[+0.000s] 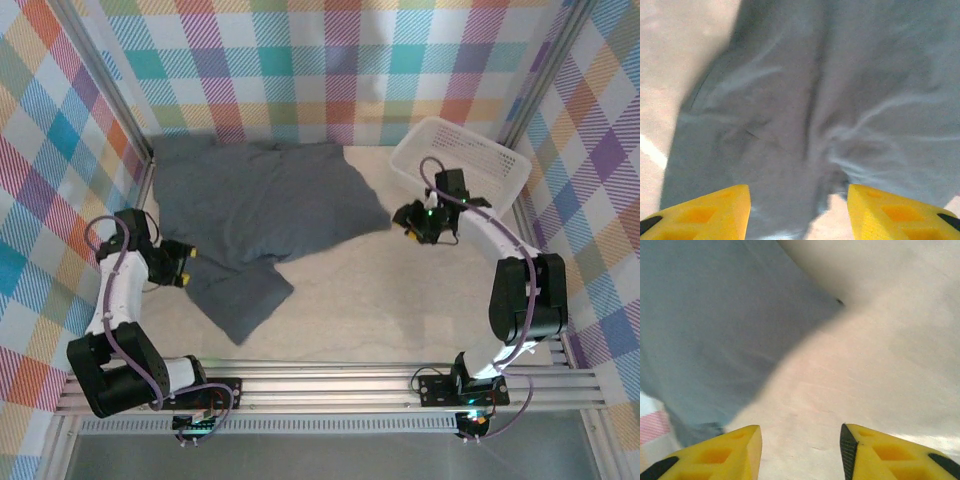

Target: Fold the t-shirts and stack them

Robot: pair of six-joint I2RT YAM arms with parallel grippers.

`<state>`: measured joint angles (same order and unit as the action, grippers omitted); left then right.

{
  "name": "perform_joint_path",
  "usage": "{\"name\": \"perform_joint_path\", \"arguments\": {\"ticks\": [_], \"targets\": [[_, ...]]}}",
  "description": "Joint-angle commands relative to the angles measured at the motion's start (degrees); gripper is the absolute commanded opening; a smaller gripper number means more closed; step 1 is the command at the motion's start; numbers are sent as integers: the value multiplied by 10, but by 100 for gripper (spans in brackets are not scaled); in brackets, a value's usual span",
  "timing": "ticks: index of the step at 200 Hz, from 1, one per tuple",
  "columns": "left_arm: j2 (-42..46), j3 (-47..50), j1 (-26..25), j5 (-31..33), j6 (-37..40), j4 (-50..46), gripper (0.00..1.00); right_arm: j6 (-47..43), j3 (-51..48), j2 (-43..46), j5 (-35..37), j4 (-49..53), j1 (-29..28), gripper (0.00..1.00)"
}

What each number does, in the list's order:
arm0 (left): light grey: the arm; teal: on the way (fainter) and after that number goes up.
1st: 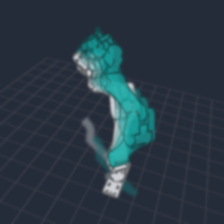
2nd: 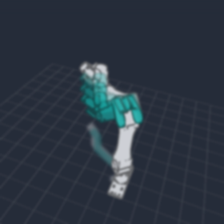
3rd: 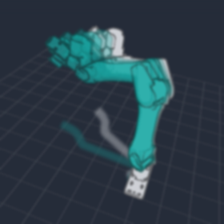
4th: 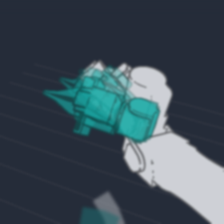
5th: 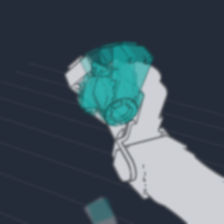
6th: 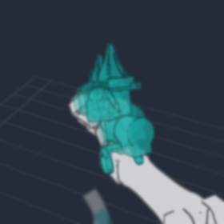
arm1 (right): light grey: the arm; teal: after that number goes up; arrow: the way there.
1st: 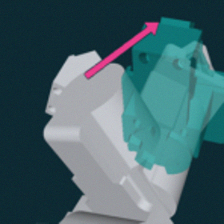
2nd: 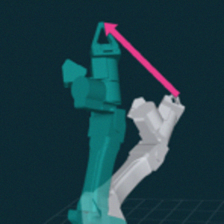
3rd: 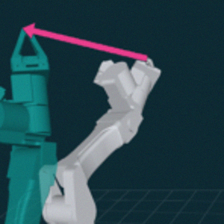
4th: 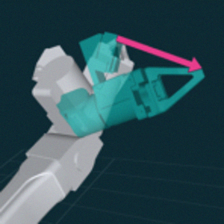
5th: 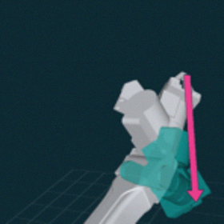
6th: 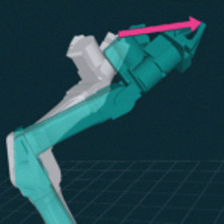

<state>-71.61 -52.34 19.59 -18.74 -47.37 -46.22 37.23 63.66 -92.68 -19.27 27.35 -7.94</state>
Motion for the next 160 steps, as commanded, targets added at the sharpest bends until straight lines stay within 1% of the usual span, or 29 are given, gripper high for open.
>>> {"name": "perform_joint_path", "arguments": {"ticks": [1,24,37,42,65,80,98,112,140,160], "targets": [[58,14,-5,17,70,-12,54,-28,-28,55,61,-14,-27,47],[81,16,-18,14,83,-26,52,-35,-51,97,108,-21,-73,47],[81,14,-27,16,77,-22,50,-43,-39,93,128,-23,-109,46],[77,15,-44,16,70,-17,49,-43,-30,85,132,-23,-120,46],[24,22,-79,0,33,37,38,-37,18,9,114,-49,-146,43],[-20,17,-97,4,11,70,34,-30,67,-60,97,-60,-149,41],[-69,-2,-110,8,-5,102,33,-24,136,-144,74,-59,-149,41],[-104,-26,-113,25,-4,105,33,-19,176,-197,67,-62,-148,40],[-178,-60,-114,31,5,111,33,-18,245,-277,86,-21,-142,39],[-213,-62,-115,43,15,110,32,-21,269,-301,120,31,-138,39]]}}
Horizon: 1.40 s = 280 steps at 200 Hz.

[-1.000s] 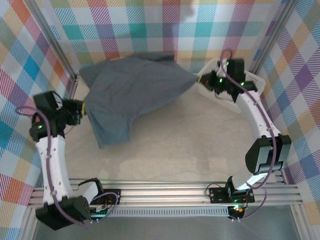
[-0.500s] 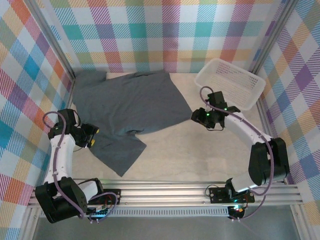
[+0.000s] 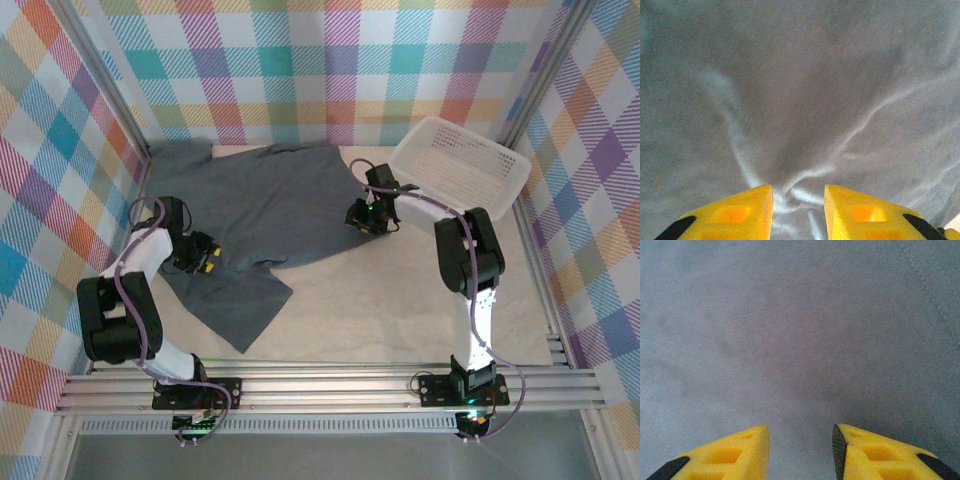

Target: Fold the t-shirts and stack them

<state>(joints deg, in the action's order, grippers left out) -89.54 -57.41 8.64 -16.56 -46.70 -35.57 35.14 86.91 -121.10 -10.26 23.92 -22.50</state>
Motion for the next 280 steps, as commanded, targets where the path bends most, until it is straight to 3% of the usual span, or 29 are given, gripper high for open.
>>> {"name": "perform_joint_path", "arguments": {"ticks": [1,47,98,127,150,182,230,280], "targets": [[-35,-11,-5,22,9,4,32,0,36,-17,31,67,9,39],[-44,24,-29,26,19,14,32,-2,-48,38,105,132,34,36],[-34,53,-68,13,5,29,32,11,-235,173,99,102,69,35],[-40,59,-73,36,5,27,32,37,-315,246,64,85,67,35],[-58,37,-68,58,18,15,32,49,-338,297,47,62,65,42],[-82,-35,-53,57,48,-6,31,-13,-254,295,90,54,78,51],[-48,-136,-53,62,74,-63,35,-39,-72,144,103,71,114,49],[-24,-142,-53,52,72,-74,36,-13,130,-14,91,38,136,46]]}}
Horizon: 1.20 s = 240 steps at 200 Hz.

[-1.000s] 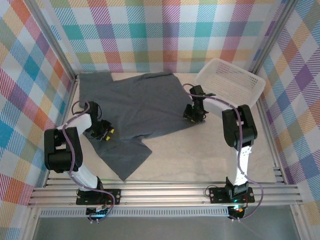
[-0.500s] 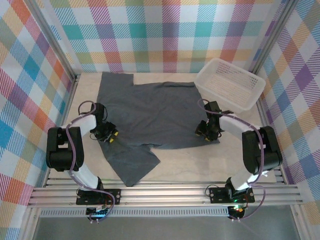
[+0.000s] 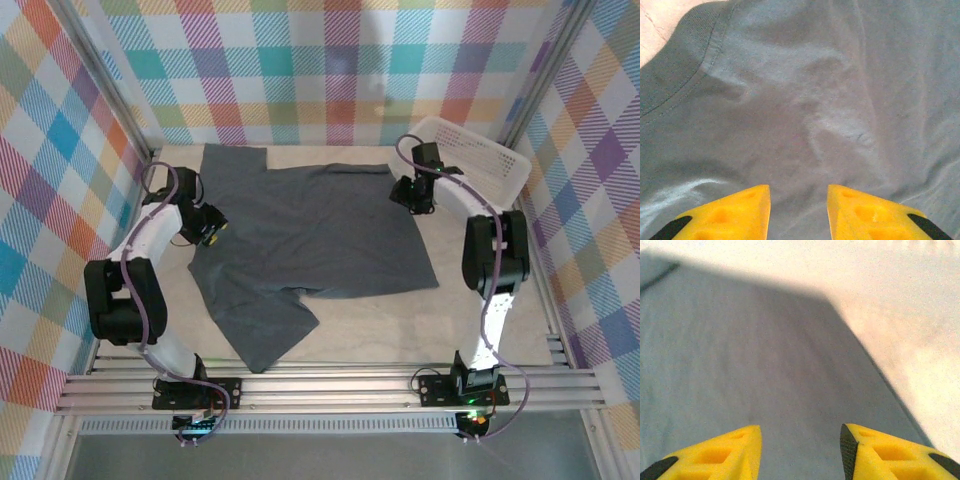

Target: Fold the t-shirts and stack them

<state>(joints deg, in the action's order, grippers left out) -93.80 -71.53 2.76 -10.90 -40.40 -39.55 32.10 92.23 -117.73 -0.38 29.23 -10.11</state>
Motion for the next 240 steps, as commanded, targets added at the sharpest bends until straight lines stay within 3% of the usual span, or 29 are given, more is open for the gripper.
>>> {"name": "perform_joint_path", "arguments": {"ticks": [1,20,44,75,96,115,168,211,240], "targets": [[20,0,6,-4,9,-34,35,20,80,-51,-7,-15,13,46],[32,10,6,-7,6,-30,35,77,128,-84,4,-13,35,45],[43,19,6,-10,6,-28,35,129,117,-79,21,-44,72,44],[38,19,6,-13,11,-28,35,105,112,-59,15,-48,95,43],[25,16,6,-12,13,-27,36,64,118,-50,-52,-53,92,44],[0,9,10,-10,18,-28,36,30,109,-20,-74,-41,73,46],[-77,-24,22,-1,45,-38,33,-4,-66,133,-41,-67,13,45],[-101,-27,22,13,46,-59,31,17,-186,162,-60,-49,-44,39],[-51,11,22,31,38,-63,30,25,-248,168,-58,-44,-64,39]]}}
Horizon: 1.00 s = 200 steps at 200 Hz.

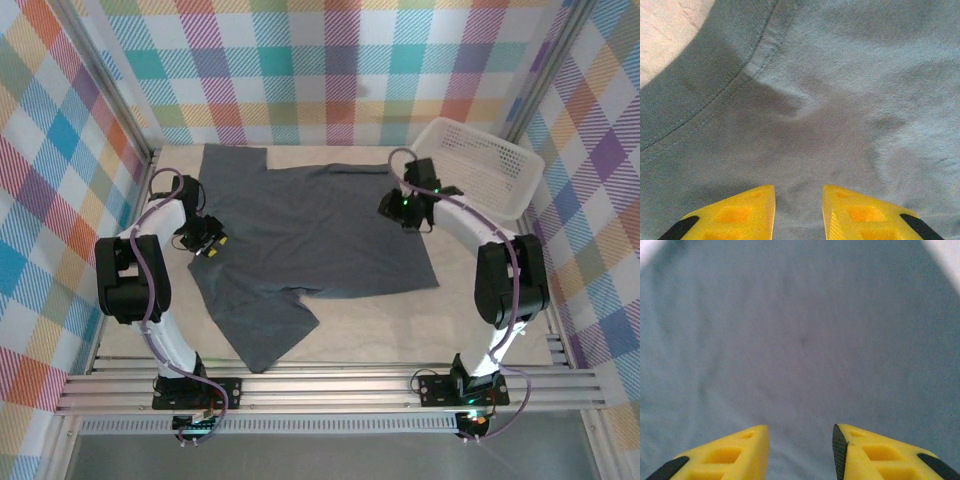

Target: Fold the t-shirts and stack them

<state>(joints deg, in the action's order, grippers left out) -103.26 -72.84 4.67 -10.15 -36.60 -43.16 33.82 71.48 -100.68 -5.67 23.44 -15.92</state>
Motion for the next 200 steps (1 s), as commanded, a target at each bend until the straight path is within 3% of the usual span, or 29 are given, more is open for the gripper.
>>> {"name": "perform_joint_path", "arguments": {"ticks": [1,33,74,117,150,181,200], "targets": [[46,26,3,25,-1,-27,30,8,-42,-3,-4,14,-5,39],[88,72,3,28,-15,-35,30,-1,-56,-28,25,34,-1,39],[36,90,27,22,-28,-25,27,13,-45,-77,20,57,14,40],[-83,10,81,39,-6,-25,26,27,-31,-93,-3,76,3,40],[-152,-86,90,29,32,-17,28,46,-14,-107,-17,71,-14,40],[-187,-156,89,30,44,-28,29,59,27,-146,-5,83,-13,41],[-157,-160,86,52,45,-35,34,57,38,-141,3,77,-10,41]]}}
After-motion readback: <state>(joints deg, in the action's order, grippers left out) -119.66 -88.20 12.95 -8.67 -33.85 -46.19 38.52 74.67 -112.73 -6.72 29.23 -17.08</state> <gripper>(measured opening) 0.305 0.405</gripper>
